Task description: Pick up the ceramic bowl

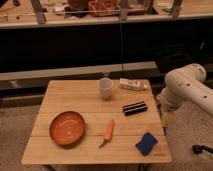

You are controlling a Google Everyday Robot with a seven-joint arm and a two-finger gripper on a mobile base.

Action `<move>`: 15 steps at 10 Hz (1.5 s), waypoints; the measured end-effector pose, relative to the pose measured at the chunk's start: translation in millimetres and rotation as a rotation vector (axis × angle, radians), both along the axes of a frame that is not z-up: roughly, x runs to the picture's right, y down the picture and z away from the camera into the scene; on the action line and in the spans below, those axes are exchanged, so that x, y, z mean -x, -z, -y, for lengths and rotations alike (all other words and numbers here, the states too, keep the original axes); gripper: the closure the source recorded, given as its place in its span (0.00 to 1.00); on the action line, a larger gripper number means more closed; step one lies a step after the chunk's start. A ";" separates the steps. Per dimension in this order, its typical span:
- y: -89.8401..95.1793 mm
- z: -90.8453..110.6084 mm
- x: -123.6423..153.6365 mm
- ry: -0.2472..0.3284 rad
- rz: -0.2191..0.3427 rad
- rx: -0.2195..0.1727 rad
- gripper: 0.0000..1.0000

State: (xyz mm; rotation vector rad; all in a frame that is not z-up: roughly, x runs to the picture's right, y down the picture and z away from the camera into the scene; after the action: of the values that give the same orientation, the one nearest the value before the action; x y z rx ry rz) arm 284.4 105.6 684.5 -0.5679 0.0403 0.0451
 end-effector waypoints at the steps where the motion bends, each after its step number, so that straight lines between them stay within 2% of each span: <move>1: 0.0 0.0 0.0 0.000 0.000 0.000 0.20; 13: 0.0 -0.1 0.1 0.000 0.000 0.000 0.20; 15: 4.1 0.1 10.4 0.033 0.013 -0.009 0.20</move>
State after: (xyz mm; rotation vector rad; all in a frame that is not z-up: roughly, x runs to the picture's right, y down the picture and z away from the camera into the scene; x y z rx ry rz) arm 274.1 105.5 680.3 -0.5584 0.0371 0.0099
